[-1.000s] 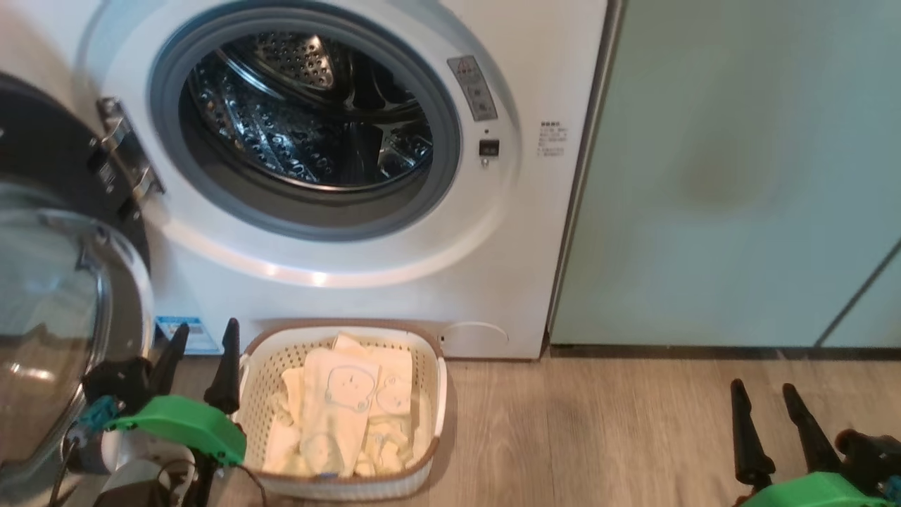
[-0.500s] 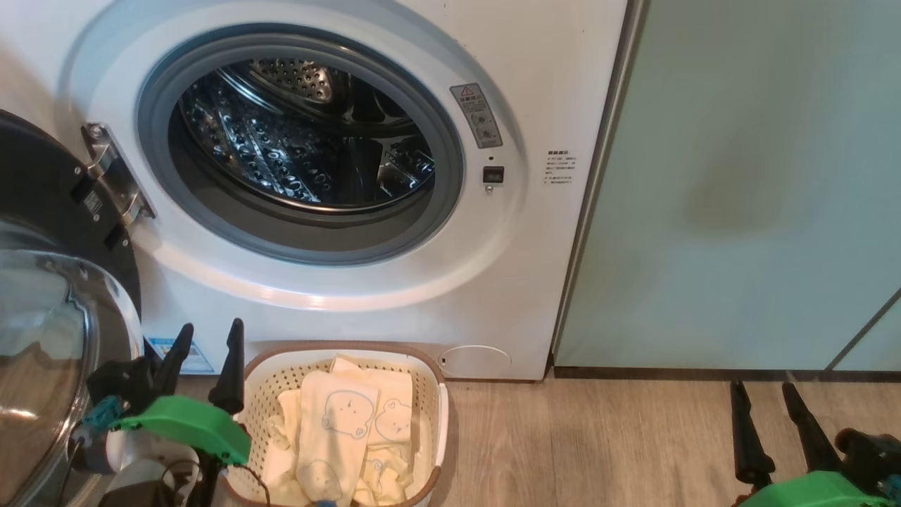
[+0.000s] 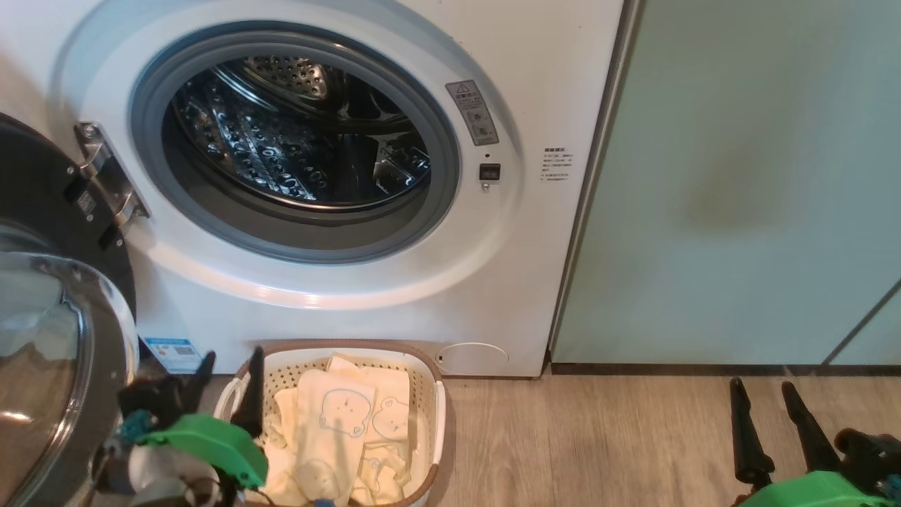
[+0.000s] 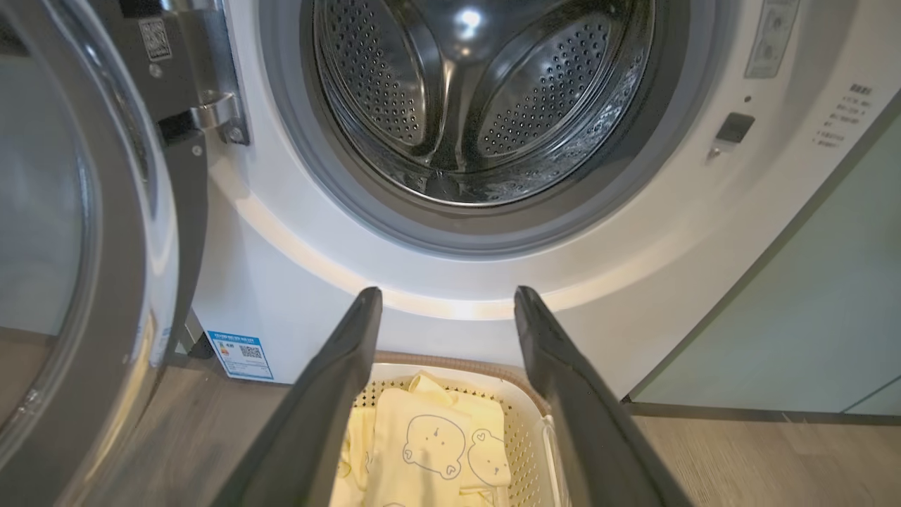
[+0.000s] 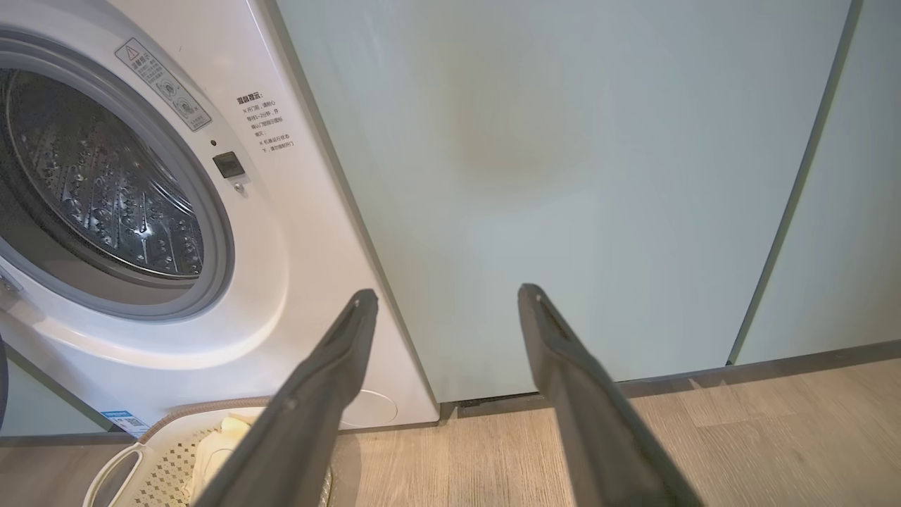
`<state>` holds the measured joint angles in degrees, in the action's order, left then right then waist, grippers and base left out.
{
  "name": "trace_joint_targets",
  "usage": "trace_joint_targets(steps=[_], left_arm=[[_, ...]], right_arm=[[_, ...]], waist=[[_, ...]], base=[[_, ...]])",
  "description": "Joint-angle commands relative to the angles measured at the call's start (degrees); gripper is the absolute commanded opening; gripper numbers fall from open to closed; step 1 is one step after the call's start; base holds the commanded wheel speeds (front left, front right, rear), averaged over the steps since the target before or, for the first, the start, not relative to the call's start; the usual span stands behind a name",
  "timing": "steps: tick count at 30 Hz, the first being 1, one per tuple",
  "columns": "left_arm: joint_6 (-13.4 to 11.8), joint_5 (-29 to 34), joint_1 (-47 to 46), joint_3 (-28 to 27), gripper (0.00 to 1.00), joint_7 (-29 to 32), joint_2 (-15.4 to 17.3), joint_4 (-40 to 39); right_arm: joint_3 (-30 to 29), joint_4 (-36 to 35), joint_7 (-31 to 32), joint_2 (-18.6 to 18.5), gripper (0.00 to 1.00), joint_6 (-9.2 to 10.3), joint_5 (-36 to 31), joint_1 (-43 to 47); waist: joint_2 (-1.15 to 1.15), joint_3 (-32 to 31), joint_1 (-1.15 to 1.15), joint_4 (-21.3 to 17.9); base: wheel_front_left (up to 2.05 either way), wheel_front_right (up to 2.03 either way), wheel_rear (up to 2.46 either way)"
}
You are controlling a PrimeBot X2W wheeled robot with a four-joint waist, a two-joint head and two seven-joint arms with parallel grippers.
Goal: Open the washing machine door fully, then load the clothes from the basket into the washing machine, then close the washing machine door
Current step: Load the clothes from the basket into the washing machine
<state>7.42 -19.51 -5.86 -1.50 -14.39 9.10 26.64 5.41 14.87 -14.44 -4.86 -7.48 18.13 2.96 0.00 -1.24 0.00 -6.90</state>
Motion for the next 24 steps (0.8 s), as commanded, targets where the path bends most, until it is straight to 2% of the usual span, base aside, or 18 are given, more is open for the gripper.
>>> trace_joint_targets(steps=[1, 11, 24], left_arm=[[0.1, 0.5, -1.8, -1.2, 1.00, -0.6, 0.5, -0.2], [0.1, 0.9, -3.6, -0.8, 1.00, -0.6, -0.7, 7.6], [0.1, 0.0, -12.9, -0.5, 1.00, -0.6, 0.4, 19.8]], right_arm=[[1.3, -1.7, -0.6, -1.0, 1.00, -0.01, 0.2, -2.9], [2.6, -2.0, -0.6, -1.6, 1.00, -0.01, 0.5, -3.8], [4.0, -2.7, -0.6, -2.3, 1.00, -0.01, 1.2, -8.3]], waist=[[0.00, 0.4, 0.00, -0.4], [0.00, 3.2, 0.00, -2.9], [0.00, 12.8, 0.00, -7.1]], base=[[0.00, 0.00, 0.00], [0.00, 0.00, 0.00], [0.00, 0.00, 0.00]])
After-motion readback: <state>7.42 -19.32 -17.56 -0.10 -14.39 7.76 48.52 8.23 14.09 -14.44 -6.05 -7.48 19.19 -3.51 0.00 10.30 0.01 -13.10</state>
